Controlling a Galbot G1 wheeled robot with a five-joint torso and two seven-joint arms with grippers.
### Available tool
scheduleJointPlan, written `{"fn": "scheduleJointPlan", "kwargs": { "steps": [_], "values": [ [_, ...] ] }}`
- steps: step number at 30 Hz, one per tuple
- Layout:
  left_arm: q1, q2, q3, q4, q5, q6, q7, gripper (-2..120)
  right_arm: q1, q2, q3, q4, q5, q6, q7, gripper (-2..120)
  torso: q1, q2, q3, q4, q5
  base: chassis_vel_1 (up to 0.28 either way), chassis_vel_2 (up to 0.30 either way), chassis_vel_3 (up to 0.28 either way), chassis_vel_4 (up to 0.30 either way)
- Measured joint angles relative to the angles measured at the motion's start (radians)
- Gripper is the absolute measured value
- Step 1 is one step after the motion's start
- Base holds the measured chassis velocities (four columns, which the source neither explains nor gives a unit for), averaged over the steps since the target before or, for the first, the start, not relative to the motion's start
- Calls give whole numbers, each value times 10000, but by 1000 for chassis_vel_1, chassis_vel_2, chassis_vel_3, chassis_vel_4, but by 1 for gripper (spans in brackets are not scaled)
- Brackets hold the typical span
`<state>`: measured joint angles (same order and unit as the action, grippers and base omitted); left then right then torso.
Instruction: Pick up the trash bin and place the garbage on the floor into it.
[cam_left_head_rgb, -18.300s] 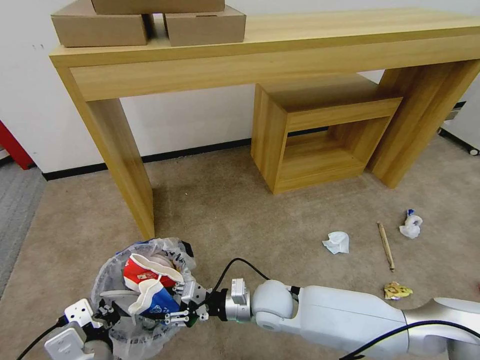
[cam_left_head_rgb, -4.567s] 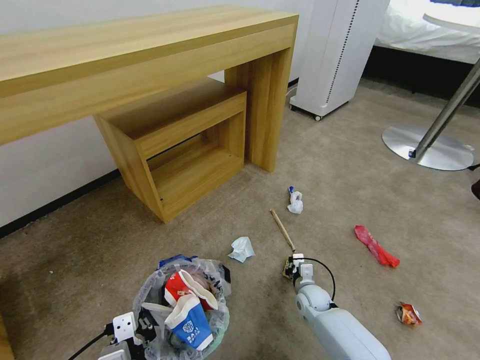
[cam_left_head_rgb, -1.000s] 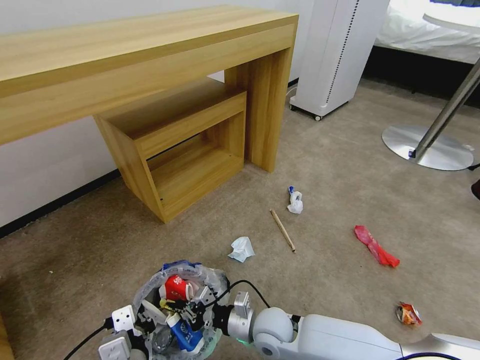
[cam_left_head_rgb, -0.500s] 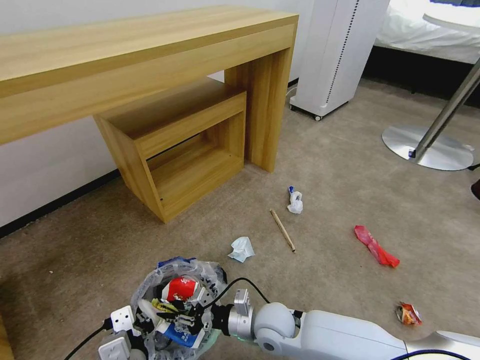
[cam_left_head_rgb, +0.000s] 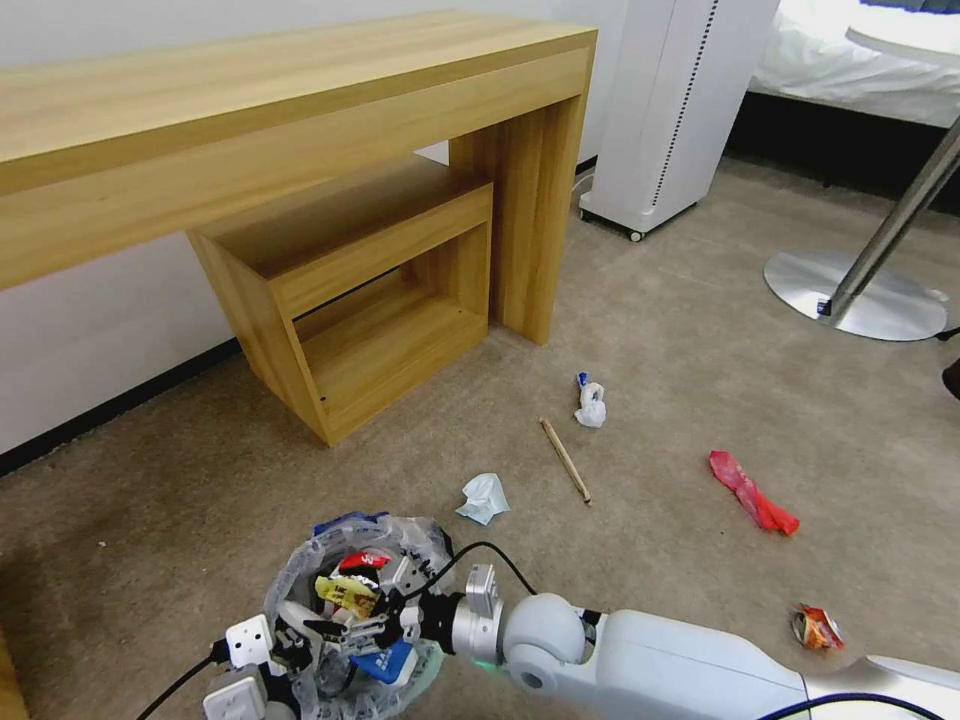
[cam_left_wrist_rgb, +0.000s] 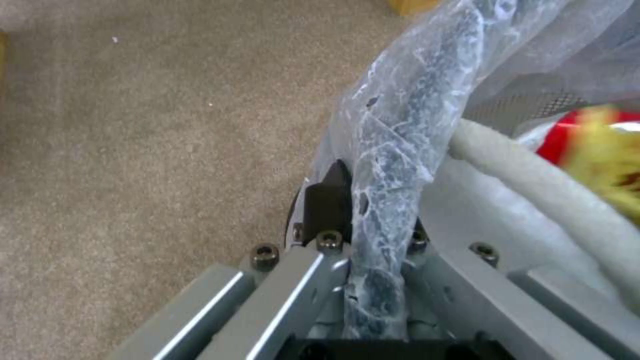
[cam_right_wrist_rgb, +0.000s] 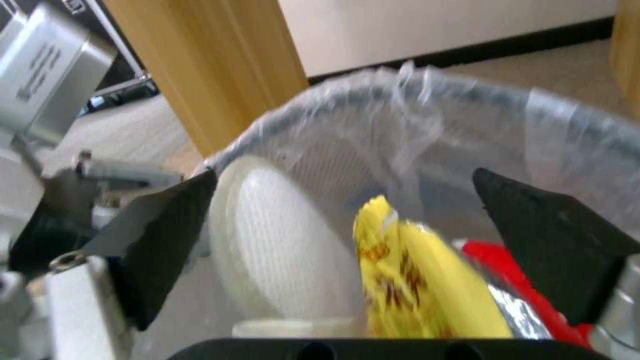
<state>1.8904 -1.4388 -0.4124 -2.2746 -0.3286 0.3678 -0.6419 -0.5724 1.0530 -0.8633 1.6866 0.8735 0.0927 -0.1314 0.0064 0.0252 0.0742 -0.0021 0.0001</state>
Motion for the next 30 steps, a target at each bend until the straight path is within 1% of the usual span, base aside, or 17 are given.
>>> {"fn": "scheduleJointPlan", "kwargs": {
  "steps": [8, 11, 16, 17, 19, 21, 23, 24, 25, 26, 28, 29, 30],
  "values": [
    [-6, 91, -41, 0, -103, 0, -2, 0, 98, -35, 271, 326, 291, -137, 99, 100, 0, 0, 0, 0, 0, 0, 0, 0, 0],
    [2, 165, -92, -62, -301, 56, -58, 0, 149, -250, 399, 824, 576, -372, 65, 100, 0, 0, 0, 0, 0, 0, 0, 0, 0],
    [3, 282, -193, -140, -529, 142, -193, 0, 110, -478, 758, 1304, 652, -419, 60, 100, 0, 0, 0, -1, -1, 0, 0, 0, 0],
    [5, 299, -209, -152, -558, 149, -231, 0, 91, -514, 882, 1383, 652, -419, 58, 100, 0, 0, 0, 0, 1, 0, 0, 0, 0],
    [15, 314, -234, -180, -617, 163, -254, 0, 10, -594, 1543, 1597, 655, -424, 65, 100, 0, 0, 0, 0, -1, 0, 0, 0, 0],
    [13, 325, -250, -187, -625, 169, -252, 0, -12, -599, 1731, 1631, 655, -425, 75, 100, 0, 0, 0, 0, -1, 0, 0, 0, 0],
    [5, 397, -337, -221, -681, 184, -261, 0, -88, -588, 2665, 1692, 667, -443, 196, 100, 0, 0, 0, 0, 0, 0, 0, 0, 0],
    [3, 425, -364, -227, -708, 195, -266, 0, -114, -571, 2950, 1712, 683, -482, 349, 100, 0, 0, 0, 0, 0, 0, 0, 0, 0],
    [3, 425, -364, -227, -708, 195, -266, 0, -114, -571, 2950, 1712, 683, -482, 349, 100, 0, 0, 0, 0, 0, 0, 0, 0, 0],
    [-15, 472, -419, -242, -765, 227, -261, 0, -208, -507, 3582, 1771, 722, -803, 1066, 100, 0, 0, 0, 0, 0, 0, 0, 0, 0],
    [-34, 529, -515, -283, -855, 286, -272, 0, -383, -391, 4352, 1797, 735, -1184, 2216, 100, 0, 0, 0, -1, -1, 0, 0, 0, 0],
    [-34, 529, -515, -283, -855, 286, -272, 0, -383, -391, 4352, 1797, 735, -1184, 2216, 100, 0, 0, 0, -1, -1, 0, 0, 0, 0],
    [-41, 554, -553, -329, -944, 331, -310, 0, -501, -345, 4739, 1768, 686, -1412, 2703, 100, 0, 0, 0, 1, 1, 0, 0, 0, 0]
  ]
}}
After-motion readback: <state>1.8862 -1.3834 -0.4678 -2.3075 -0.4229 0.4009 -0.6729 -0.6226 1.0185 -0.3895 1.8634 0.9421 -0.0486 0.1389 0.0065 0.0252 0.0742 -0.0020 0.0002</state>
